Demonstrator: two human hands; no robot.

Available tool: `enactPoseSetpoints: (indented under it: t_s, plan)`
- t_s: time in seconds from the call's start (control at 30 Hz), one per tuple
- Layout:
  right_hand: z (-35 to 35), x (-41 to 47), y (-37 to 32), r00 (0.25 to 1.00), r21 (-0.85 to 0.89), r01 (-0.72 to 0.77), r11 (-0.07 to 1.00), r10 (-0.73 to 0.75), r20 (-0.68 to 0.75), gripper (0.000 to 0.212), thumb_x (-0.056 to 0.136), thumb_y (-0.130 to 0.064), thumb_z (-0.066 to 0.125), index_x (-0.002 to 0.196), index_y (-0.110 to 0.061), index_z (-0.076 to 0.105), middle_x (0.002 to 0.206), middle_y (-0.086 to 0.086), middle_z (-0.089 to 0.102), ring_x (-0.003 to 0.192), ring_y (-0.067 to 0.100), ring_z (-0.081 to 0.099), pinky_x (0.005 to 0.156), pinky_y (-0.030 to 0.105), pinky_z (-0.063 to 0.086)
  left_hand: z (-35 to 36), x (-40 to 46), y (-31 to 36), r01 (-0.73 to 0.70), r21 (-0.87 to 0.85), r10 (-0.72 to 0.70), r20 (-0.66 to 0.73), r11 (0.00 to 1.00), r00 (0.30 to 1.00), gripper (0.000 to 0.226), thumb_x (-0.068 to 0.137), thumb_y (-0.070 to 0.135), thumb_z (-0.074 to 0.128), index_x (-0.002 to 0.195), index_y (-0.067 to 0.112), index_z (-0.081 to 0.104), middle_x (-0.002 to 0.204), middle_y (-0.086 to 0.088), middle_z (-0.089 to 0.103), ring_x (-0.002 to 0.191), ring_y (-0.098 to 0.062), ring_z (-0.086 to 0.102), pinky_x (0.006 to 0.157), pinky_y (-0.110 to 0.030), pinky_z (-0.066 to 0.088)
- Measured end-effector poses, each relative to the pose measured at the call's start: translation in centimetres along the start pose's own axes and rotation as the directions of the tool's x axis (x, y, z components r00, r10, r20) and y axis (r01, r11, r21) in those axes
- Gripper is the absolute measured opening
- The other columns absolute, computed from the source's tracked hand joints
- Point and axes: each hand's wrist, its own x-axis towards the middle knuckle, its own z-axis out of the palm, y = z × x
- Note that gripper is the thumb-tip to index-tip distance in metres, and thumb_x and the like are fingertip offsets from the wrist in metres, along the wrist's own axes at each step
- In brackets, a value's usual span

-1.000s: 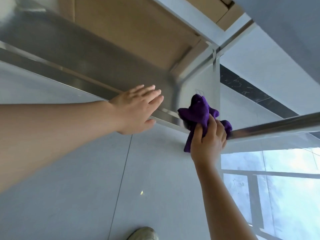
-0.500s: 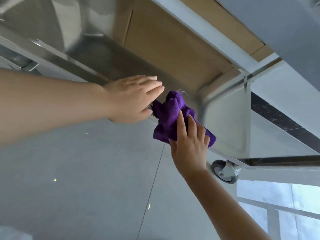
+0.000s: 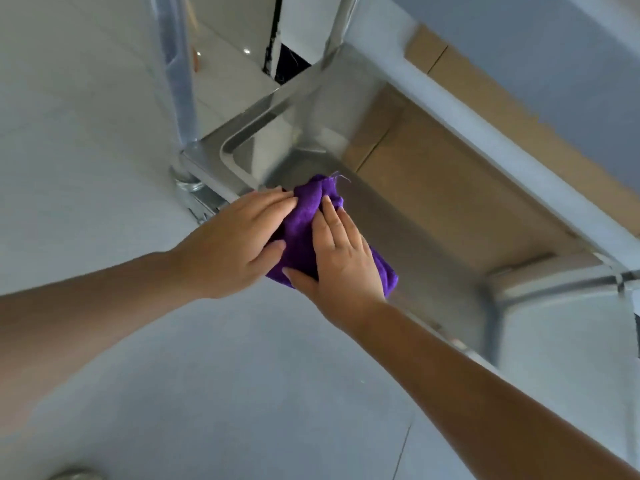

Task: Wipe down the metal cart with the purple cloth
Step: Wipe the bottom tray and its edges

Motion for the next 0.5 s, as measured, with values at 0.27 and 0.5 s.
enactPoseSetpoints:
  t_s: [0.27, 0.5]
  plan:
    - [1.7, 6.8, -5.6, 0.992, 0.059, 0.053, 0.997, -0.047, -0.114, 0.078, 0.089, -0.047, 0.056, 0.148, -0.011, 0.021, 0.158, 0.007, 0.015, 0.144, 0.026, 0.015, 0.114, 0.038, 0.021, -1.7, -0.5, -3.9, 0.247, -0.245, -0.311, -0.269, 0.937, 0.912, 0.06, 0.09, 0.035, 0.03, 0.141, 0.004, 0.035, 0.141, -0.012, 0.041, 0.13, -0.021, 0.038, 0.107, -0.036, 0.036]
    - [1.7, 0.7, -0.9, 0.985, -0.012, -0.043, 0.999, 0.041, -0.168, 0.078, 0.076, -0.05, 0.071, 0.138, -0.013, 0.042, 0.145, 0.008, 0.044, 0.131, 0.029, 0.044, 0.098, 0.043, 0.044, 1.3, -1.2, -0.4, 0.088, -0.055, -0.096, -0.178, 0.995, 0.979, 0.052, 0.092, 0.028, 0.032, 0.134, 0.0, 0.043, 0.135, -0.015, 0.051, 0.131, -0.023, 0.038, 0.111, -0.03, 0.022]
